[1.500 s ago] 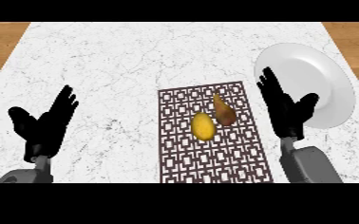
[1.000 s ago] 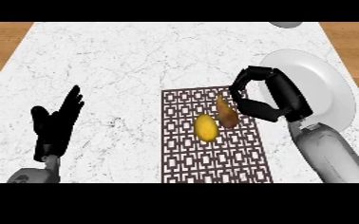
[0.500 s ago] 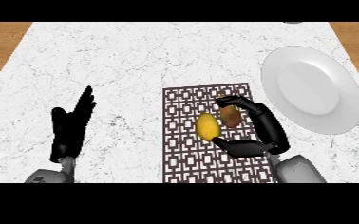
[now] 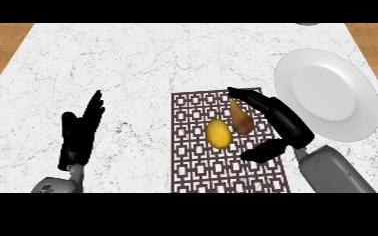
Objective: Pick the lemon from the placemat and place it in the plate
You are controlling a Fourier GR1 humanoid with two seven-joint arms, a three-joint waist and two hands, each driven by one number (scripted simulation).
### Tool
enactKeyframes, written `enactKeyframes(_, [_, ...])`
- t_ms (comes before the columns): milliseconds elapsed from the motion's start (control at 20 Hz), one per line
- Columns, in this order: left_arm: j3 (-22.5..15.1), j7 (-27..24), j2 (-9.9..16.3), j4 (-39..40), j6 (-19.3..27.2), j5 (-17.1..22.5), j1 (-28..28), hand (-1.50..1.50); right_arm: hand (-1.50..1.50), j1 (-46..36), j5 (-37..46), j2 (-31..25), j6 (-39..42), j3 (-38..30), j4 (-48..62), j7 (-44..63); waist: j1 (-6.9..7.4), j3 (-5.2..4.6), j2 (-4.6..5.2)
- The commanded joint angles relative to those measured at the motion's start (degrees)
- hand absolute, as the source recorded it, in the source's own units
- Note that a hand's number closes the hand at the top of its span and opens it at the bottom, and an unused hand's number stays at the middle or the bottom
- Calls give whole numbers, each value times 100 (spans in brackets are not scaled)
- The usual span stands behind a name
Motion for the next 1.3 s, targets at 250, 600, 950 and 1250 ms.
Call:
enactKeyframes(250, [64, 23, -48, -40, -14, -46, 94, 0, -150, -781, 795, -506, 1382, 602, -564, 2020, 14, -3, 1])
enactKeyframes(600, [36, 352, -99, -361, 23, -231, 23, 0, -150, -1172, 904, 113, 2369, 735, -279, 3014, 31, 5, 13])
enactKeyframes(950, [139, 92, -328, -323, -62, -445, 308, 0, -150, -859, 1645, 718, 2593, 477, 29, 2847, 11, 6, 16])
enactKeyframes(1250, [246, 121, -485, -162, -219, -588, 130, 0, -150, -956, 2222, 1127, 2820, 227, 447, 2510, 6, 6, 18])
